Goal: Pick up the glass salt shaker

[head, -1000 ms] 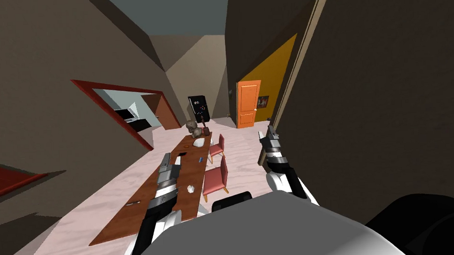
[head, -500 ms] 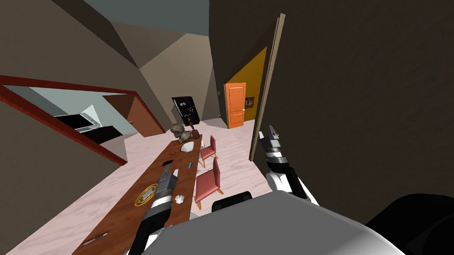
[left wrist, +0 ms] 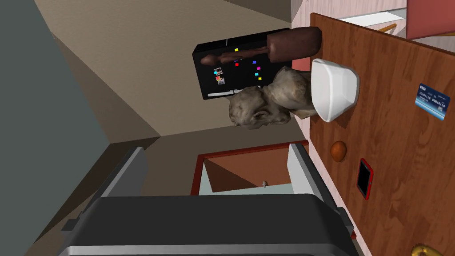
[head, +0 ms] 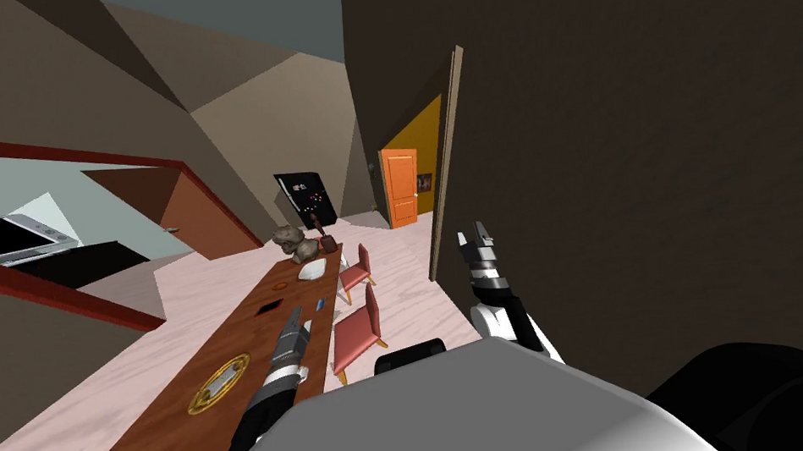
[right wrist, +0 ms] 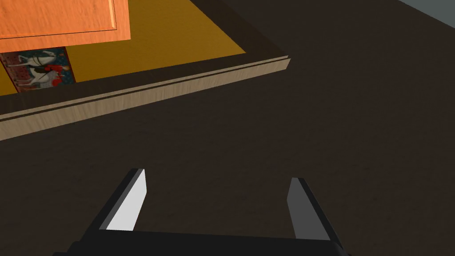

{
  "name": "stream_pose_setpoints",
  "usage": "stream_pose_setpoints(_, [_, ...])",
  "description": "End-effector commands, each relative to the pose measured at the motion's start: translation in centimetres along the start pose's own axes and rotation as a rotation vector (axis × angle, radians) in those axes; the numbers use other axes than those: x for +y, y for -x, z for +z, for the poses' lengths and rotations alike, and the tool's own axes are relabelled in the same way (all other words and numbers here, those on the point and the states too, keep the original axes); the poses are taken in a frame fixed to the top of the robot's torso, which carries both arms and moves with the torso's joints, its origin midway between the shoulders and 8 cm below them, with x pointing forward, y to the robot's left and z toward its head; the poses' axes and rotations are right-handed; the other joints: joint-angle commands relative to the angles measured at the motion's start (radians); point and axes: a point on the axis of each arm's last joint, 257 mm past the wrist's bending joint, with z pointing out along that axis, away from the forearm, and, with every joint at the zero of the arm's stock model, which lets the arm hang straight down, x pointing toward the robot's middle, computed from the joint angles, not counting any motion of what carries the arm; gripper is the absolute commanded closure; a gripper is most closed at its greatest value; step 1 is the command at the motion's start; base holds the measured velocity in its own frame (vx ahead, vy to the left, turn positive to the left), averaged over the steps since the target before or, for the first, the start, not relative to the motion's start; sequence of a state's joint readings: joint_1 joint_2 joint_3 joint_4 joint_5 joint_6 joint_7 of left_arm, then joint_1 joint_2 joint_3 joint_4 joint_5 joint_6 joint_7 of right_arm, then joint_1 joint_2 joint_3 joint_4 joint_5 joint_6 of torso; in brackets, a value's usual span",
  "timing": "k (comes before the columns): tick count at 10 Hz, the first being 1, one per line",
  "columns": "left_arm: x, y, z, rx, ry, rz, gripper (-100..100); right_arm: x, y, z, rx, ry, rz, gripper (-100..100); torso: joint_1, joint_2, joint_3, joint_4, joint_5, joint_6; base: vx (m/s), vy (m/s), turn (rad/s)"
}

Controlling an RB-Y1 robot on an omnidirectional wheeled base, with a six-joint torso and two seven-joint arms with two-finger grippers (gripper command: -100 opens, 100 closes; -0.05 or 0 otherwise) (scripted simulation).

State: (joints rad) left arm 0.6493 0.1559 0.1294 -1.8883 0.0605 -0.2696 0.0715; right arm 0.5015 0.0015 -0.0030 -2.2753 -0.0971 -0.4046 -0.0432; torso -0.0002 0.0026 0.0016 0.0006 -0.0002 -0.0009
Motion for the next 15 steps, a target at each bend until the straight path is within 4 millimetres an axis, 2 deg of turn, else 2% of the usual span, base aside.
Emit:
stream_pose_setpoints(1, [3.0,1.9,-0.8,-0.024,0.077,0.007,-100,0.0,0.0,0.0,0.000,0.000,0.000,0,0.000,0.000,0.000,0.000,0.000,0.000,-0.022,-0.020,-0.177])
stream_pose_setpoints(2, [5.2,3.0,-1.5,-0.044,0.136,0.012,-100,0.0,0.0,0.0,0.000,0.000,0.000,0,0.000,0.000,0.000,0.000,0.000,0.001,-0.031,-0.024,-0.440])
stream_pose_setpoints(3, [5.6,3.0,-1.7,-0.045,0.145,0.012,-100,0.0,0.0,0.0,0.000,0.000,0.000,0,0.000,0.001,0.000,0.000,0.000,0.001,-0.024,-0.006,-0.162])
stream_pose_setpoints(5, [10.8,5.3,-4.0,-0.089,0.285,0.022,-100,0.0,0.0,0.0,0.000,0.000,0.000,0,0.001,0.000,0.000,0.000,0.000,0.001,-0.026,-0.009,-0.313])
stream_pose_setpoints(6, [10.8,5.3,-4.0,-0.089,0.285,0.022,-100,0.0,0.0,0.0,0.000,0.000,0.000,0,0.001,0.001,0.000,0.000,0.000,0.001,-0.027,0.003,-0.178])
stream_pose_setpoints(8, [15.0,7.2,-6.5,-0.129,0.408,0.031,-100,0.0,0.0,0.0,0.000,0.000,0.000,0,0.002,0.000,0.000,0.000,0.000,0.001,-0.028,0.007,-0.354])
stream_pose_setpoints(9, [15.7,7.3,-6.9,-0.131,0.422,0.031,-100,0.0,0.0,0.0,0.000,0.000,0.000,0,0.003,0.001,0.000,0.000,0.001,0.000,-0.027,0.013,-0.104])
stream_pose_setpoints(11, [19.7,8.9,-10.0,-0.167,0.548,0.040,-100,0.0,0.0,0.0,0.000,0.000,0.000,0,0.003,0.000,0.000,0.000,0.001,0.001,-0.033,0.013,-0.360])
stream_pose_setpoints(12, [20.1,8.9,-10.2,-0.169,0.556,0.040,-100,0.0,0.0,0.0,0.000,0.000,0.000,0,0.004,0.001,0.001,0.000,0.001,0.001,-0.029,0.027,-0.114])
stream_pose_setpoints(13, [21.6,9.5,-11.6,-0.183,0.608,0.046,-100,0.0,0.0,0.0,0.000,0.000,0.000,0,0.004,0.001,0.000,0.000,0.001,0.000,-0.030,0.025,-0.192])
stream_pose_setpoints(14, [22.1,9.6,-12.0,-0.185,0.620,0.045,-100,0.0,0.0,0.0,0.000,0.000,0.000,0,0.004,0.001,0.000,0.000,0.001,0.000,-0.026,0.023,-0.125])
stream_pose_setpoints(15, [23.9,10.2,-13.7,-0.198,0.682,0.052,-100,0.0,0.0,0.0,0.000,0.000,0.000,0,0.004,0.000,0.000,0.000,0.001,0.000,-0.027,0.022,-0.259])
